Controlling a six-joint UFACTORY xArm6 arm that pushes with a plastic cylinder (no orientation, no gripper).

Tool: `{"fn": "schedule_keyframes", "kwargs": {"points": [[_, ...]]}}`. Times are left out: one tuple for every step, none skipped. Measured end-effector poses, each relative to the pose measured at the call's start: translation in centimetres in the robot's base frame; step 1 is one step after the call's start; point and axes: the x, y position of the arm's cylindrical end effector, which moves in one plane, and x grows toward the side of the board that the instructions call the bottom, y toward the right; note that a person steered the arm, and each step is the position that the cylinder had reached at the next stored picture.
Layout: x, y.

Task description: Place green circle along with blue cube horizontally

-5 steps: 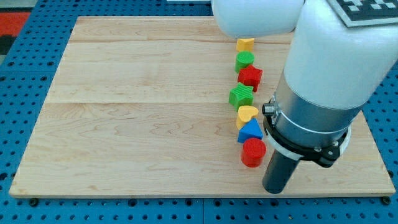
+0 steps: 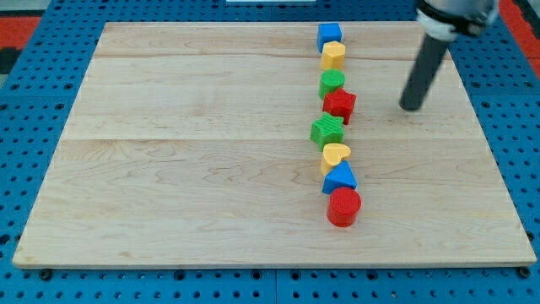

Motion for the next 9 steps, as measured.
{"fn": "schedule_keyframes", "kwargs": {"points": [[-2.6, -5.1], [-0.8, -9.9], [0.7, -16.2], [-1.5, -24.8], [-2.3, -14.2], [-3.8, -3.3], [-11.0, 2.2], [-15.3, -5.1], [-12.9, -13.4]]}}
